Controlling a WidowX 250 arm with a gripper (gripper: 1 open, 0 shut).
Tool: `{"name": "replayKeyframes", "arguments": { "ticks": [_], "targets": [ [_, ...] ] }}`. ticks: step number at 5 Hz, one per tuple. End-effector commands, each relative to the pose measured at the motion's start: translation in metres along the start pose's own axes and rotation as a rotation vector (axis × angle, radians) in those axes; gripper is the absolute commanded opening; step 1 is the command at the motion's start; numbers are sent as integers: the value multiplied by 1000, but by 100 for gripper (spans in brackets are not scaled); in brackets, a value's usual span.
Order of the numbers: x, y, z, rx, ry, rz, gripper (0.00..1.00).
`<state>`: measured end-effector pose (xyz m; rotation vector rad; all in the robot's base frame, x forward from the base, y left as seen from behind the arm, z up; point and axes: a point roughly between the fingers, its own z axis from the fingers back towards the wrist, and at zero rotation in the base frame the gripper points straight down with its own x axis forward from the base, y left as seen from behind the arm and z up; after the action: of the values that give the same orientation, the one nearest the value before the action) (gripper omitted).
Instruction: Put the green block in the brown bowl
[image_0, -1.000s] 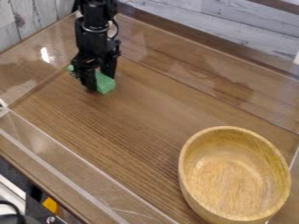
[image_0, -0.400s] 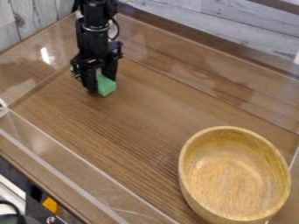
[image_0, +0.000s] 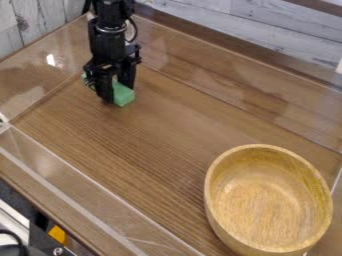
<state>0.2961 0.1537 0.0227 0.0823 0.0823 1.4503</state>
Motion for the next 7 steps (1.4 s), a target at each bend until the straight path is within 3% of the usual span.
{"name": "replayKeyframes", "arguments": {
  "ticks": [1, 3, 5, 7],
  "targets": [
    [12, -6, 9, -36, -21, 1, 0],
    [17, -5, 18, -32, -6, 69, 0],
    [32, -8, 18, -29, 3, 128, 0],
    [31, -3, 17, -29, -9, 30, 0]
  ]
}}
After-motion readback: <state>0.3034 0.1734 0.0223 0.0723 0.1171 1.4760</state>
